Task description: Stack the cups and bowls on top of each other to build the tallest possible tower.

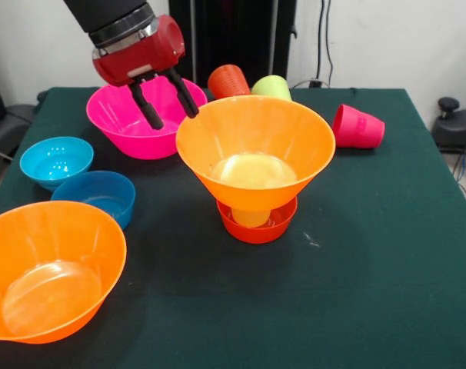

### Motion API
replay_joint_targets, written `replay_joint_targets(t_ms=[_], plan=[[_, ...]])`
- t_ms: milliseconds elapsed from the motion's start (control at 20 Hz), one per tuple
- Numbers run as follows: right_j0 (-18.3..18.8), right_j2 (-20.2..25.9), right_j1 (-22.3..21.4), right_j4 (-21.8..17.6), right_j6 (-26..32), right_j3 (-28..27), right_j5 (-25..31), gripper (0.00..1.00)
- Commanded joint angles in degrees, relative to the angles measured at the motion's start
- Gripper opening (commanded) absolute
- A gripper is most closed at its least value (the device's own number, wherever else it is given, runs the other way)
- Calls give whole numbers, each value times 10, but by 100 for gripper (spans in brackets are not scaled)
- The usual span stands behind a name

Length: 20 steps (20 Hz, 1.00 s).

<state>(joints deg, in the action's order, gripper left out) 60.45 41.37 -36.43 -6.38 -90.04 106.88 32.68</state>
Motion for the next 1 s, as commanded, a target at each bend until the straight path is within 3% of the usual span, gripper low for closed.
replay_joint_targets(t_ms=[50, 350, 550, 1000], plan=[[-5, 33, -35, 27, -8, 6, 83, 100], [-16, 26, -71, 38, -9, -39, 135, 100], [-33, -4, -108, 33, -25, -86, 187, 100], [-74, -54, -119, 2, -68, -170, 256, 100]])
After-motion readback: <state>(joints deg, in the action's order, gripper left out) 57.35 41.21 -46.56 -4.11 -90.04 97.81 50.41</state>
